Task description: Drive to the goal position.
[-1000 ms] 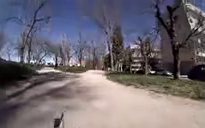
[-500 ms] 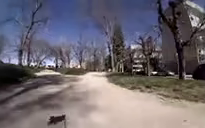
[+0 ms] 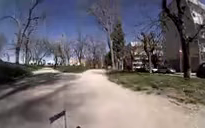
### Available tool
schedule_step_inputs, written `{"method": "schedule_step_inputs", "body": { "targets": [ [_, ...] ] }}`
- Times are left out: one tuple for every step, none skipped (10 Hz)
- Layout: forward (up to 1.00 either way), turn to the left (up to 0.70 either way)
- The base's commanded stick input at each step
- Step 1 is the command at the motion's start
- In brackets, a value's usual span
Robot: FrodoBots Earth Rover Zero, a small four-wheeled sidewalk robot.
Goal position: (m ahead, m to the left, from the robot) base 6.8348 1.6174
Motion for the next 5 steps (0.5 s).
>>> {"method": "schedule_step_inputs", "body": {
  "targets": [
    [0.98, 0.0],
    [0.98, 0.0],
    [0.98, 0.0],
    [0.98, 0.0],
    [0.98, 0.0]
  ]
}}
